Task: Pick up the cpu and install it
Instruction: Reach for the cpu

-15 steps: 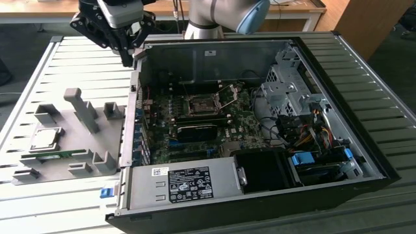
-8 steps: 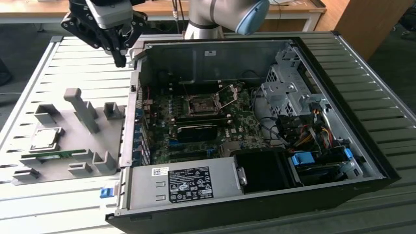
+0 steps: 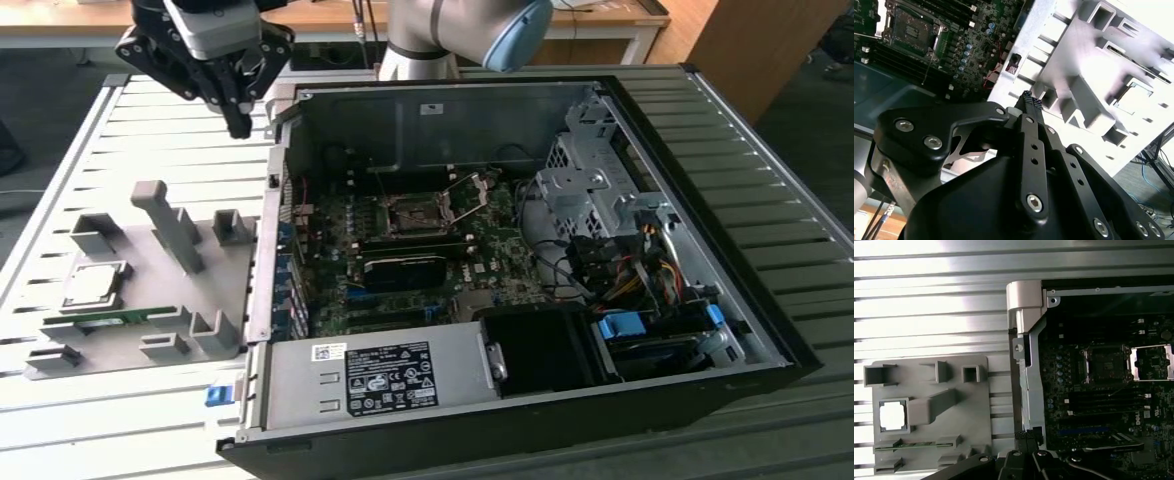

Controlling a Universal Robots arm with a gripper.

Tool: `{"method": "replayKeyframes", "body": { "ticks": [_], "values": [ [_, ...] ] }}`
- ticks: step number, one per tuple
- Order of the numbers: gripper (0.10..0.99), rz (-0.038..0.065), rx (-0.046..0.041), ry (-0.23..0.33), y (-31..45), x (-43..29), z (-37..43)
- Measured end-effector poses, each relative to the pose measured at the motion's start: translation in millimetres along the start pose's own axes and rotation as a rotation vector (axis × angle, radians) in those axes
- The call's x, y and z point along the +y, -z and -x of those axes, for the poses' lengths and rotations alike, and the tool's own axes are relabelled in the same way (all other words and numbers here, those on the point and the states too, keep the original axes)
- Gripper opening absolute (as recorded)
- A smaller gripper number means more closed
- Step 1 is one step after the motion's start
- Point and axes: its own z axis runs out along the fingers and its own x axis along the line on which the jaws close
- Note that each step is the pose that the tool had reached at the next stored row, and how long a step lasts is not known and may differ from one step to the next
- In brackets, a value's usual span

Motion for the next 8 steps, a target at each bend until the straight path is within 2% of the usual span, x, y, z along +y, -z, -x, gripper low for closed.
{"method": "replayKeyframes", "body": {
  "ticks": [8],
  "values": [
    [0.106, 0.0, 0.0001, 0.0, 0.0, -0.5, -6.5]
  ]
}}
